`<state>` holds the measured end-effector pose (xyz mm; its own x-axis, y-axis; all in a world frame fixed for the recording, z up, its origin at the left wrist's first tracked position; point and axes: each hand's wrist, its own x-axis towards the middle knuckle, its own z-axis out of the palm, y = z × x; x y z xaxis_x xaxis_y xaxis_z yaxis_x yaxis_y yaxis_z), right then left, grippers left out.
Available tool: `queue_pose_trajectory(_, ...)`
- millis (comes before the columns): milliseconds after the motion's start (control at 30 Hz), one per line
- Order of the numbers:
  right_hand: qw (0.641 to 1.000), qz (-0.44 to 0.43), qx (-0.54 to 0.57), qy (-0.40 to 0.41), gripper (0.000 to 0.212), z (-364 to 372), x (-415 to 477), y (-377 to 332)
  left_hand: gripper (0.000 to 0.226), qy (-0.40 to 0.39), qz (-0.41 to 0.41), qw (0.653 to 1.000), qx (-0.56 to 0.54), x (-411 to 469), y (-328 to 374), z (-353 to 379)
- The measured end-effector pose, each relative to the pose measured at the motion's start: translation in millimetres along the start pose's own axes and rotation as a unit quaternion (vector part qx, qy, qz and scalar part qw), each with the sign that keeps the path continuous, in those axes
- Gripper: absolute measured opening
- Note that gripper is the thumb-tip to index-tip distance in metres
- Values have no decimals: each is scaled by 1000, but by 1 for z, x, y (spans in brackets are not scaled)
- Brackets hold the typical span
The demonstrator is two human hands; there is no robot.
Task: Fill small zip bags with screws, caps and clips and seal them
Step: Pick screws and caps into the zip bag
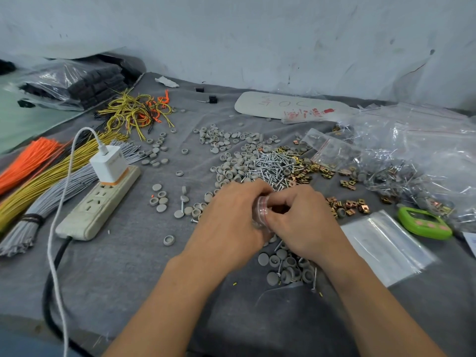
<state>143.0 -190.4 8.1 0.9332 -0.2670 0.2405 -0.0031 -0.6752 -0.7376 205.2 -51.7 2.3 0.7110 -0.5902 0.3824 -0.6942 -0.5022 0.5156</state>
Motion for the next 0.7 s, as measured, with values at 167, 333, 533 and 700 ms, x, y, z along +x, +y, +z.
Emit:
queue_pose_trajectory(167, 999, -4, 46, 8, 19, 2, 2, -3, 38, 14, -11, 1000, -18, 0, 0, 0)
queue_pose_trajectory(333, 985, 54, 103, 130, 17, -3, 6, 9, 40, 37, -55, 998, -7, 2, -4, 0)
queue_pose_trajectory(533, 974, 110, -196, 30, 30, 3, 10, 26, 40, 46, -68, 997, 2, 4, -7, 2)
queue_pose_trajectory(700, 970, 76, -231, 16, 20, 5, 6, 23, 39, 48, -79, 996, 5, 7, -6, 6)
